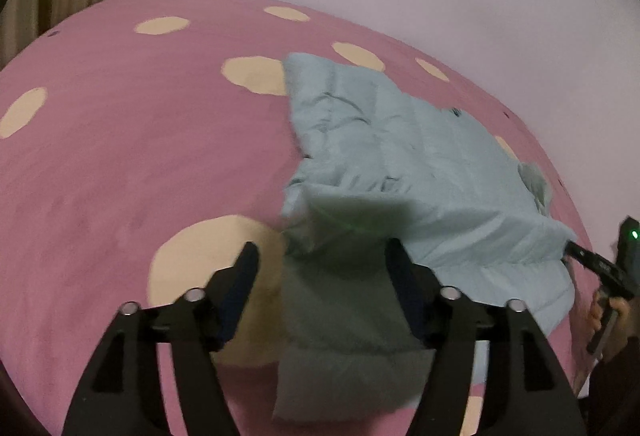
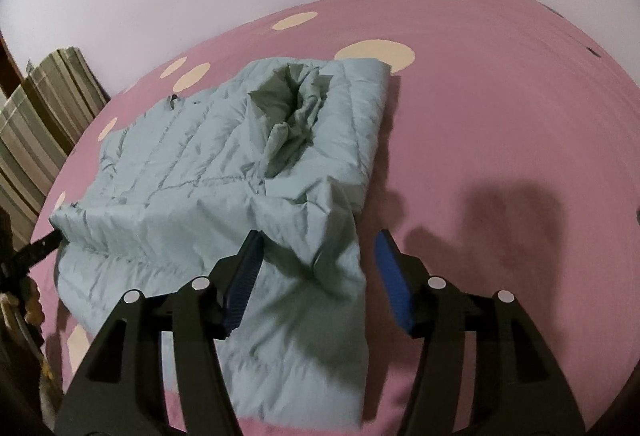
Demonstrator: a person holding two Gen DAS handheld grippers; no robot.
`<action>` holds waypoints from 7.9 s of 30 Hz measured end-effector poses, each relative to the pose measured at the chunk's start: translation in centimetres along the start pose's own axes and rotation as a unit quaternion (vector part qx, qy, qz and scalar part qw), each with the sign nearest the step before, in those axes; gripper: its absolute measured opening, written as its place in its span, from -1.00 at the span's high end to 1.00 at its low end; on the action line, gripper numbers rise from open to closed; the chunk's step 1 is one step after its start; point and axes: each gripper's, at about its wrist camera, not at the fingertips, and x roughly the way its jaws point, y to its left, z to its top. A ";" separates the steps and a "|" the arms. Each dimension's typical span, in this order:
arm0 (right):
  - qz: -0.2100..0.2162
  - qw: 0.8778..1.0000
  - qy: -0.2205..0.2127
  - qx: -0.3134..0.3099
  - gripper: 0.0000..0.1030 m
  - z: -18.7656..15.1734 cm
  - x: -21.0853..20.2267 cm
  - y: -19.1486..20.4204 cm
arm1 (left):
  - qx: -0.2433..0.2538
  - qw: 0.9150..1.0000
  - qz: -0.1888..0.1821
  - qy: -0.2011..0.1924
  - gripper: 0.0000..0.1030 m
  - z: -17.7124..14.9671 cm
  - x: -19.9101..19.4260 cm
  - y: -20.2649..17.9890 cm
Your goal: Fold large clothes
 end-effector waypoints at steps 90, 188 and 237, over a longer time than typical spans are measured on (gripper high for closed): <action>-0.089 0.996 -0.003 -0.027 0.12 16.5 14.4 1.6 | 0.083 0.956 0.280 -0.018 0.75 16.4 16.3 -5.4; -0.028 0.995 -0.005 0.091 0.55 0.8 6.2 3.4 | -0.062 0.984 0.156 -0.055 0.79 1.7 5.4 -5.7; 0.038 0.997 0.026 0.058 0.64 0.4 3.0 5.9 | -0.139 0.978 0.148 -0.047 0.83 -7.2 -6.2 -2.0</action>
